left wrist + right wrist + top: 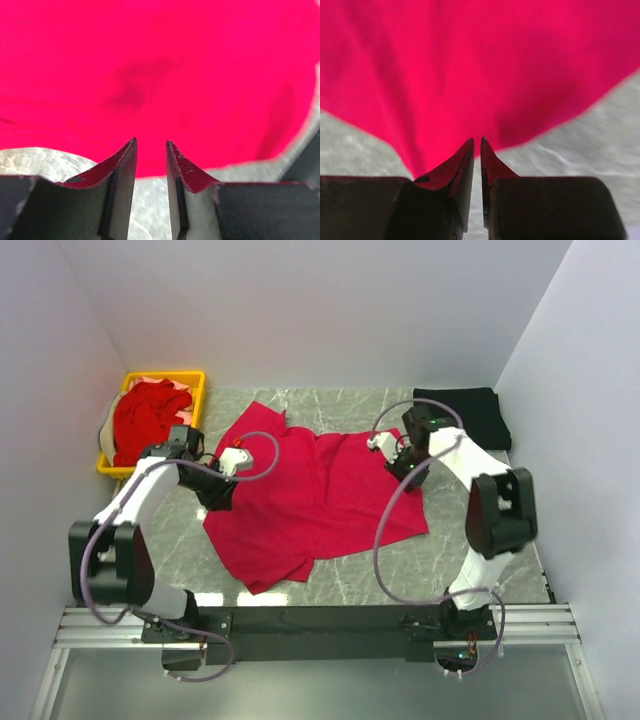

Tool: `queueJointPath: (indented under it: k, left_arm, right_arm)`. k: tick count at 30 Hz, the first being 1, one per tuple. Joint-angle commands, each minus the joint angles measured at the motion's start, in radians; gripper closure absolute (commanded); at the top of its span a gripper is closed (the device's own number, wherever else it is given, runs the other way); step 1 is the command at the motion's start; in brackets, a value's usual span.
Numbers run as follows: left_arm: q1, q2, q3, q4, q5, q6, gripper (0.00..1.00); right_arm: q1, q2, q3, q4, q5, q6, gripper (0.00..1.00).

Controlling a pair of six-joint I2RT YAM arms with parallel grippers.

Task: Fold and stack the t-shirts
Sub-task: Flatten the tshirt out

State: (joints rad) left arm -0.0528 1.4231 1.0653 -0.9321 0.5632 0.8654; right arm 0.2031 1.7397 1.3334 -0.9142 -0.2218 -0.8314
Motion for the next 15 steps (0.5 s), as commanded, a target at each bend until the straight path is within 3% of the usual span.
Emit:
queueJointPath:
  k: [1, 7, 15]
  left_arm:
    - [0.005, 0.077, 0.033, 0.173, -0.058, -0.164, 0.65]
    - [0.021, 0.229, 0.013, 0.243, -0.15, -0.201, 0.69]
    - [0.03, 0.255, -0.082, 0.127, -0.237, -0.04, 0.73]
  right_arm:
    - [0.009, 0.081, 0.019, 0.066, 0.051, 0.141, 0.83]
    - [0.009, 0.184, 0.007, 0.086, 0.122, 0.193, 0.81]
    - [0.036, 0.133, -0.166, -0.038, 0.139, 0.144, 0.82]
